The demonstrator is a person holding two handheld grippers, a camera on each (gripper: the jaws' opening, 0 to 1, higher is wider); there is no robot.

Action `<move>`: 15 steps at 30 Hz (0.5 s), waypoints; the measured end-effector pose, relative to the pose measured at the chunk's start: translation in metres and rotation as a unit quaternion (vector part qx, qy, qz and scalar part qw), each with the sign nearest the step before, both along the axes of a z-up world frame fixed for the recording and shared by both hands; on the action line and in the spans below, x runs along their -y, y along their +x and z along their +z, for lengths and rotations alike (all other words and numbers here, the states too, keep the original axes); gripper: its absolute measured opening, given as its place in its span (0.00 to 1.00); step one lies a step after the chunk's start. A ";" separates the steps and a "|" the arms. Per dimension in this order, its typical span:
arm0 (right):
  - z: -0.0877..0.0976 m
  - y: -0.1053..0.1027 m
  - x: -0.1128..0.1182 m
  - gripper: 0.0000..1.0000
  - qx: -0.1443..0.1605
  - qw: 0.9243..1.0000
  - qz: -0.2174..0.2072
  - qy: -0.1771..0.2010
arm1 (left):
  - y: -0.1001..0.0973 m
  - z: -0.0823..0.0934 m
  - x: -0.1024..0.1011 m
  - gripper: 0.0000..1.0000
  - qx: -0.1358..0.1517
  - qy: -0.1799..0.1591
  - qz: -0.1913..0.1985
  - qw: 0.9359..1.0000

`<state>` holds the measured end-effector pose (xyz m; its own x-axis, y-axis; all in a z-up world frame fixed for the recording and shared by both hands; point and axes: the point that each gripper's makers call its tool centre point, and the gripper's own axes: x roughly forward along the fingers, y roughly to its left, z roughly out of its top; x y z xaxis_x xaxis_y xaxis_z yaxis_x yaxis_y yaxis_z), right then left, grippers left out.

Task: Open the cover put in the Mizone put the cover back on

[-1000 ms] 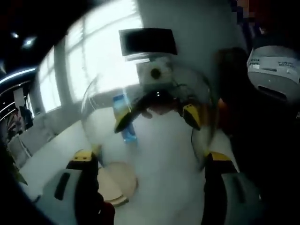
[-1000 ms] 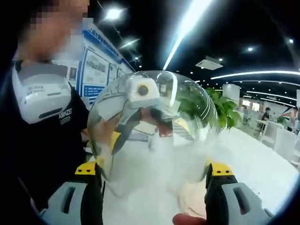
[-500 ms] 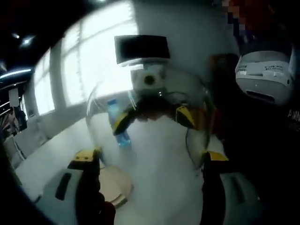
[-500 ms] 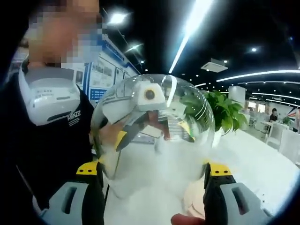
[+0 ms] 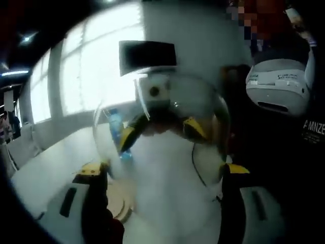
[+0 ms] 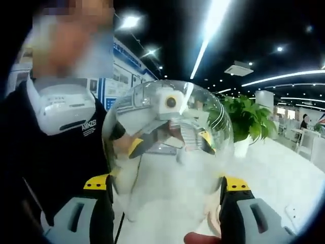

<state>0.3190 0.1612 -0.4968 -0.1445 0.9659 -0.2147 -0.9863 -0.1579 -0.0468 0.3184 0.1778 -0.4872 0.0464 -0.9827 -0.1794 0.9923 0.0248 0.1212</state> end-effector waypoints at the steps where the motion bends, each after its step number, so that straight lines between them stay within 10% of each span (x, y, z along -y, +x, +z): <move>1: 0.001 0.000 0.001 0.78 0.000 1.000 0.003 0.001 | -0.001 0.000 0.000 0.77 -0.001 -0.003 -0.004 1.000; 15: 0.005 -0.006 0.008 0.79 0.000 1.000 0.027 0.009 | -0.011 0.000 0.008 0.78 -0.027 -0.019 -0.035 0.999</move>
<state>0.3135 0.1529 -0.4920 -0.1964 0.9604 -0.1974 -0.9764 -0.2101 -0.0508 0.3078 0.1697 -0.4874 -0.0316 -0.9893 -0.1421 0.9968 -0.0417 0.0685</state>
